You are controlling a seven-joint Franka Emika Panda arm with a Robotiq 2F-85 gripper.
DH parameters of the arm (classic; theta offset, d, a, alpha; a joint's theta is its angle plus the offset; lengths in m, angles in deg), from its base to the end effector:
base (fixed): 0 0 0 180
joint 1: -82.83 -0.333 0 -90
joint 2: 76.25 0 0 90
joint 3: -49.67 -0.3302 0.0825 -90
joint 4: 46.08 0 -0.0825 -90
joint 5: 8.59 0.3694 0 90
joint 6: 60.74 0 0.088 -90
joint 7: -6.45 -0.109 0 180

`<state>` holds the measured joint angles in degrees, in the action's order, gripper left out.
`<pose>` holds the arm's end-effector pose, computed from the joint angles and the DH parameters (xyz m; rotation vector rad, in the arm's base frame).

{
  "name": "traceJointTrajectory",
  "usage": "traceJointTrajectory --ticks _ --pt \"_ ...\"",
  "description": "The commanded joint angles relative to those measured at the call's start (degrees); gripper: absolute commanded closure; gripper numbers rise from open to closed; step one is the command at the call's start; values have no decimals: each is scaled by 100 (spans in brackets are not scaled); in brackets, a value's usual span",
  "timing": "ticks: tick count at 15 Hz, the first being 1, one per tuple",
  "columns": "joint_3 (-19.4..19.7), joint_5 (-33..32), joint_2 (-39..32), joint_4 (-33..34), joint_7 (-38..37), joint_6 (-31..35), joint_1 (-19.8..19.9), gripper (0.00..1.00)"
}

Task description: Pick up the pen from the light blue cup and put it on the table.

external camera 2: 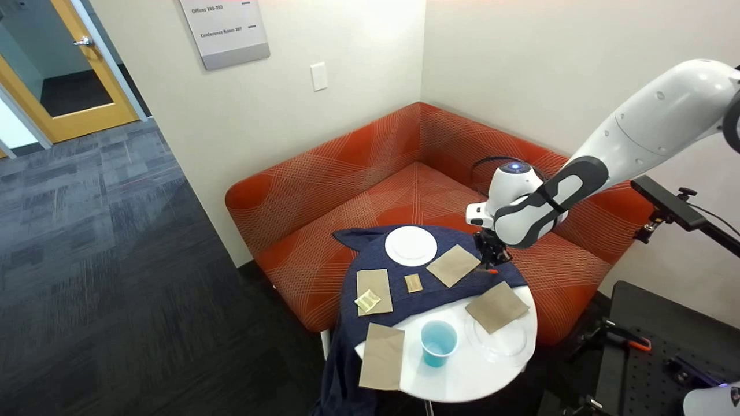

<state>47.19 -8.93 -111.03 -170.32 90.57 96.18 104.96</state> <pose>0.5178 -0.1838 0.1299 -2.6230 -1.6508 0.0069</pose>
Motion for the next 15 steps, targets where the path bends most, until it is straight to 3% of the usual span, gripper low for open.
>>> traceJointTrajectory --ticks 1,7,11,15 --pt "-148 61 -57 89 41 94 78 48" --pt "-430 238 277 -41 313 -53 424 3" --pt "-755 602 740 -145 669 -202 606 0" --pt "-801 992 1361 -234 842 -466 489 0"
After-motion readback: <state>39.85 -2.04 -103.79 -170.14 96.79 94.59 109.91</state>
